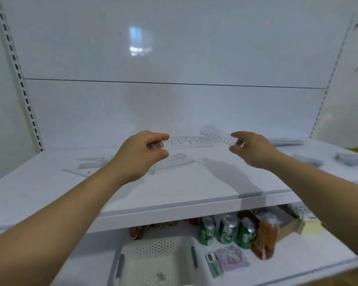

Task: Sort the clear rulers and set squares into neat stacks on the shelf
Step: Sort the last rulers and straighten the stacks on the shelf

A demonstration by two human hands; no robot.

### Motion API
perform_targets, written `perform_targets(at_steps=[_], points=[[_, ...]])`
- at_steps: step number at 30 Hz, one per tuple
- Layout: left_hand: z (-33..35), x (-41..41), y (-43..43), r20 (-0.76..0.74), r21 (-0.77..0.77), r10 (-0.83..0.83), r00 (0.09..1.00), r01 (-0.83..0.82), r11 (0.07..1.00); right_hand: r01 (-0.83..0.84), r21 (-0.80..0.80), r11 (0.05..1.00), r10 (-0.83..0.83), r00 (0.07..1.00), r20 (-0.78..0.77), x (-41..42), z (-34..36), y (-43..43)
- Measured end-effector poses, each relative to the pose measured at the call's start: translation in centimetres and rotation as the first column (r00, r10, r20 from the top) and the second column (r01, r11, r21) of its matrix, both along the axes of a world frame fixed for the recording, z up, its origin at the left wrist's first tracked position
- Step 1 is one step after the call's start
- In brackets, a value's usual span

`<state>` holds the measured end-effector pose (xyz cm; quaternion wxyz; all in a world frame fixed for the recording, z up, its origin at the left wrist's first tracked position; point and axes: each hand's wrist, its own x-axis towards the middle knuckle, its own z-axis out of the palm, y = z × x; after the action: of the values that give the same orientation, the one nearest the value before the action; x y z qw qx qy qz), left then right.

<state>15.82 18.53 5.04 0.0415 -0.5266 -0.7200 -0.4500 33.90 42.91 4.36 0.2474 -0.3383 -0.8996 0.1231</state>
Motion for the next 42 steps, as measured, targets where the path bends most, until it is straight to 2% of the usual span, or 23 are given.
perform_targets(at_steps=[5,11,17,21,25,35,39,42], points=[[0.9,4.2,7.9,-0.061,-0.002,-0.019,0.998,0.019,1.0,0.038,0.07,0.997,-0.039,0.999,0.014,6.3,0.8,5.4],[0.4,9.2,17.5,-0.035,0.037,0.027,0.999,-0.025,0.999,0.064,0.153,0.986,-0.077,0.994,0.079,13.8,1.6,12.3],[-0.1,11.8,24.7,0.054,0.1,0.115,0.992,-0.12,0.988,0.052,0.092,0.994,-0.058,0.996,0.064,17.6,1.4,18.6],[-0.1,11.9,28.3,0.181,0.128,0.136,0.974,-0.16,0.979,0.041,0.055,0.998,-0.046,0.994,0.095,16.9,0.5,22.4],[-0.1,10.9,31.6,0.233,0.118,0.096,0.968,-0.126,0.985,0.038,0.044,0.998,-0.045,0.981,0.187,14.8,-0.4,26.3],[0.4,8.8,39.7,0.152,0.116,0.004,0.988,-0.022,0.993,0.015,-0.026,1.0,-0.005,0.936,0.351,10.6,-1.1,34.9],[0.1,8.6,41.5,0.103,0.082,0.061,0.993,-0.07,0.994,-0.072,-0.056,0.996,0.089,0.907,0.411,8.5,-1.3,37.2],[0.0,8.9,42.4,0.145,0.08,0.095,0.985,-0.107,0.991,-0.133,-0.074,0.988,0.153,0.871,0.467,7.4,-1.5,38.9]])
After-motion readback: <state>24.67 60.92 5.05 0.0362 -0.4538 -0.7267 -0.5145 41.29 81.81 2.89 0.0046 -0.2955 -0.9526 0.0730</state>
